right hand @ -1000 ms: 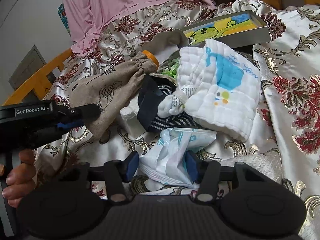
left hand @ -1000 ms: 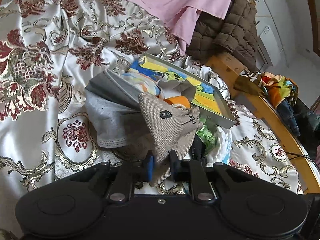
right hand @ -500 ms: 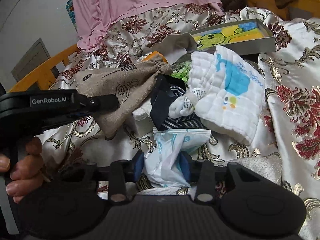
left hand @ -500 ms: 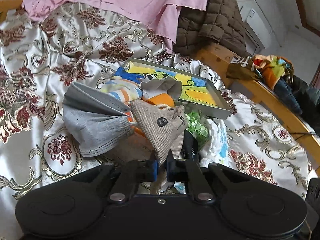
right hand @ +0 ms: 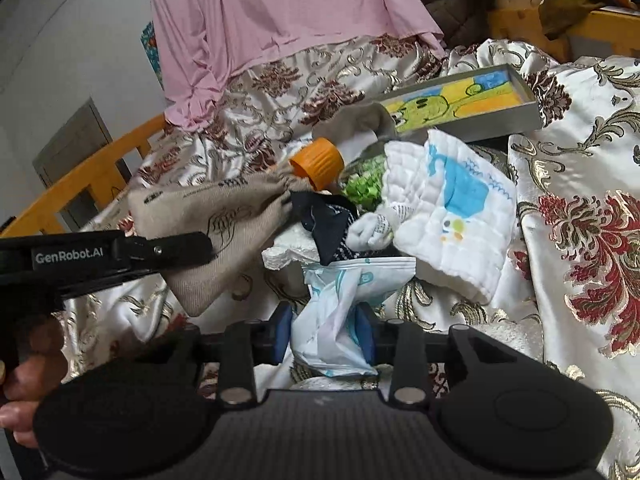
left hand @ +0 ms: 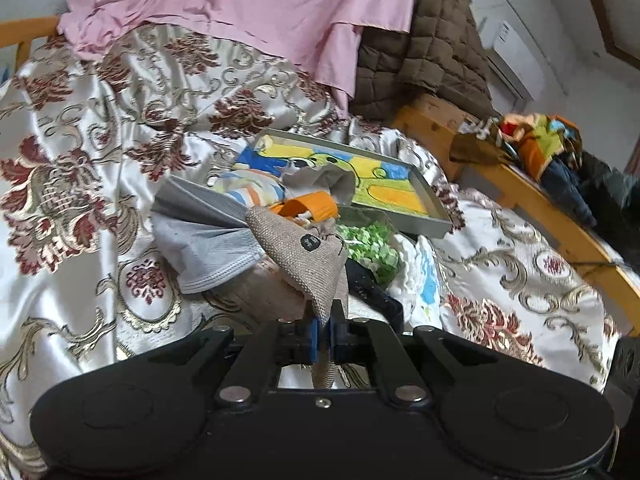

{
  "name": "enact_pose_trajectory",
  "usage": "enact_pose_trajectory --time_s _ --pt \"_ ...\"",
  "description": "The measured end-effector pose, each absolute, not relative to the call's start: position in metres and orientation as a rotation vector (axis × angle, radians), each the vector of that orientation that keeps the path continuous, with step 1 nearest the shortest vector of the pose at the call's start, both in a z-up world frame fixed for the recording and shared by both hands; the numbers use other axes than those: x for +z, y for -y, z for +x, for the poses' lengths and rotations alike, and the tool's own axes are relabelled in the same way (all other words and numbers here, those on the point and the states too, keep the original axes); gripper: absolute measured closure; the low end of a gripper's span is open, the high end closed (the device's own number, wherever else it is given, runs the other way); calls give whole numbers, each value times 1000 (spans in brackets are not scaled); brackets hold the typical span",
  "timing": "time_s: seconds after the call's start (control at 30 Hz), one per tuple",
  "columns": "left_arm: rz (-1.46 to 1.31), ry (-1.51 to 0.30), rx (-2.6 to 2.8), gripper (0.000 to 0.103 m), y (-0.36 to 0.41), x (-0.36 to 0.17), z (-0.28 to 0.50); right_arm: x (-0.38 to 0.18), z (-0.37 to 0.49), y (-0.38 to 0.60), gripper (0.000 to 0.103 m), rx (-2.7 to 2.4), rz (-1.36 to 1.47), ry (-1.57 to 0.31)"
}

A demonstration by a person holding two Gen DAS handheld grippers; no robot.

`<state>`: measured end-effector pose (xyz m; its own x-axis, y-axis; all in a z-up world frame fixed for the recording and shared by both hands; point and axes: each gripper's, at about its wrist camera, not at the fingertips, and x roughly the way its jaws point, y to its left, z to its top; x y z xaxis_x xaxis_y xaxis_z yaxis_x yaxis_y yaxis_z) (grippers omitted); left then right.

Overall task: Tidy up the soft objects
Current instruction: 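Carry the bag and the packet with both tools over the cartoon-painted tray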

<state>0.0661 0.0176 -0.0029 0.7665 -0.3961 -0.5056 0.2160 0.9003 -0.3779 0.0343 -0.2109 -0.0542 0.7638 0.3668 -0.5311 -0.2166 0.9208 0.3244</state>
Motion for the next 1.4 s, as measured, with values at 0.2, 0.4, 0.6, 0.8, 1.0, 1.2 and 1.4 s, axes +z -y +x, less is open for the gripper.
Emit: enact_pose_trajectory --time_s 0.2,0.4,0.6,0.8,1.0,1.2,1.4 --pt "-329 -576 -314 100 -26 16 62 -43 27 212 65 373 271 -561" --pt "-326 -524 -342 100 -28 38 57 -30 22 216 65 396 287 -498" --pt "-344 -504 -351 100 -27 49 62 -23 18 222 65 390 295 -461" --pt "-318 -487 -403 100 -17 63 83 -13 32 229 65 373 286 -440" --pt "-273 -461 -458 100 3 86 126 1 73 250 65 338 286 -402" --pt "-245 -404 -493 100 37 105 183 9 149 287 65 260 295 -362" --pt "-259 -386 -538 100 85 95 257 12 231 313 65 219 247 -381"
